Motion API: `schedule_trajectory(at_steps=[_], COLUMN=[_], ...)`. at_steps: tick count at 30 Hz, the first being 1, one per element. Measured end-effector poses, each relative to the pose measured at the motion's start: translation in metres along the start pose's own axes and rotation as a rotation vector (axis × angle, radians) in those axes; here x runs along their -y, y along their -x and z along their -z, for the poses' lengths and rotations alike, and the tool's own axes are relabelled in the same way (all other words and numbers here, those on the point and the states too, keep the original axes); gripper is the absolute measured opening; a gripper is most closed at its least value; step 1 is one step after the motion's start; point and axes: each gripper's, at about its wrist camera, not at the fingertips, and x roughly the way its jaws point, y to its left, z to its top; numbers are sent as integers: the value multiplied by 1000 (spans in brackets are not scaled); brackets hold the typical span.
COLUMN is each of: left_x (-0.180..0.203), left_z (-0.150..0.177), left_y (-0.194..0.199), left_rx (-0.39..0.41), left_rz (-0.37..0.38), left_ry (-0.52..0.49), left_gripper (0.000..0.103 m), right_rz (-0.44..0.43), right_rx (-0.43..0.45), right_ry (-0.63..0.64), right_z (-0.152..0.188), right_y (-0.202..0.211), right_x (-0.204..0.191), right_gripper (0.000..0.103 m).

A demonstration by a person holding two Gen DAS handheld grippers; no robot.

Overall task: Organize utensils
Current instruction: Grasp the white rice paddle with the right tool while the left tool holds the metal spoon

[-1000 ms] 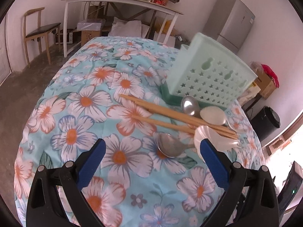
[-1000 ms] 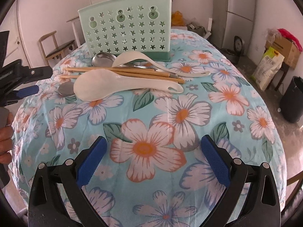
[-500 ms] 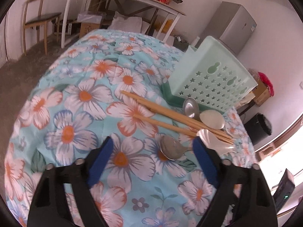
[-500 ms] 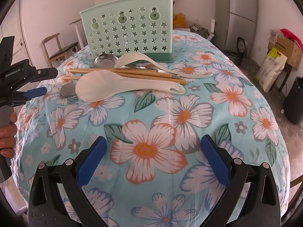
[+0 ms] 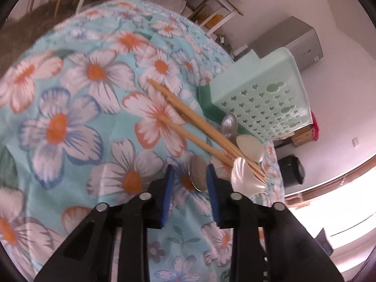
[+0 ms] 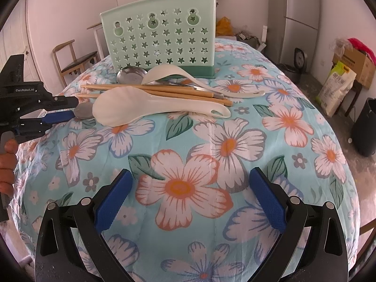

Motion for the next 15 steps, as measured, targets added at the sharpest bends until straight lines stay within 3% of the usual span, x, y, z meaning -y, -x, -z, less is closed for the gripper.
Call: schedule_trajectory(at_steps=[7, 15], left_x=[-4, 2], left_z=[1, -2], left_y=[-12, -19], left_rx=[-14, 13], left_rz=[12, -17], left_ry=[65, 51], left_gripper=[7, 6], right_rz=[-1, -1], right_rx=[0, 2], right_ry=[0, 0], right_z=[0, 1], right_y=[0, 0], right_x=[0, 0], right_gripper=[95, 95])
